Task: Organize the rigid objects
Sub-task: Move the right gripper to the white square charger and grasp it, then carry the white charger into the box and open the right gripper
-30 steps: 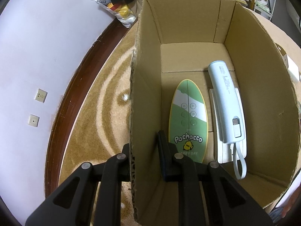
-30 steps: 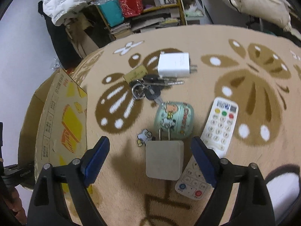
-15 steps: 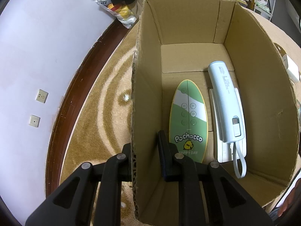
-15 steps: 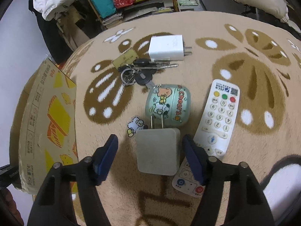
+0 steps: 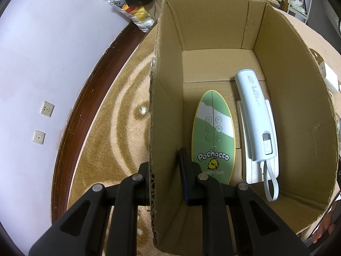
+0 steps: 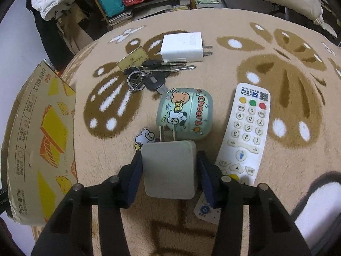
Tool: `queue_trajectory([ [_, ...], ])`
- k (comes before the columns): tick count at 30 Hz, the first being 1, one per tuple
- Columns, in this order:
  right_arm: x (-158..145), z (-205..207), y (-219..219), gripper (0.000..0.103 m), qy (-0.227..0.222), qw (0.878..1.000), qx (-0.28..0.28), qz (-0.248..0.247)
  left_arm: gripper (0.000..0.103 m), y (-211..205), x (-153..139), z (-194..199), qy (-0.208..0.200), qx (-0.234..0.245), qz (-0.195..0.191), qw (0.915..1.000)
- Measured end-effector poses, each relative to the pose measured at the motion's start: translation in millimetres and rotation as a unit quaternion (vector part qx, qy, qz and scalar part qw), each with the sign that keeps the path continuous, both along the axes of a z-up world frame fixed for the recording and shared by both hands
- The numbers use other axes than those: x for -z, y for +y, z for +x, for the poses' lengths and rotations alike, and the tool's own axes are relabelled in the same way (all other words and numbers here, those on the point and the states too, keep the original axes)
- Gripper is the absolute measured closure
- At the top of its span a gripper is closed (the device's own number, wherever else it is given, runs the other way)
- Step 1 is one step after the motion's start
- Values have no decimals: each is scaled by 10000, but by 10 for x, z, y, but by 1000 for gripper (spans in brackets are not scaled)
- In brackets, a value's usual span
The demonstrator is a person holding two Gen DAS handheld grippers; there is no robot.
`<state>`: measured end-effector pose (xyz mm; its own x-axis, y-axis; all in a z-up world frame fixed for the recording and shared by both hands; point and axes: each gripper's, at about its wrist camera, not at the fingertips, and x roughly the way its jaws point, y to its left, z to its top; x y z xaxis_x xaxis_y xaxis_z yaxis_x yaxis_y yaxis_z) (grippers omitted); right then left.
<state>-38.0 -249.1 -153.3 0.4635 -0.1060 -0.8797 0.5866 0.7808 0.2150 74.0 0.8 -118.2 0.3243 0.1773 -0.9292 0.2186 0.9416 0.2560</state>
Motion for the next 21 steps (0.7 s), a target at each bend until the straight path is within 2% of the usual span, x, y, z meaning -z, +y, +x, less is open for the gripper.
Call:
queue_trajectory([
  [18,-372,122,205,51,-651,9954,-405,-577,85,4,9,11,22,23,1,10000],
  [21,-467,164,245,51,-971,9931,-482,-459,85,6,22,11,45,41,4,10000],
])
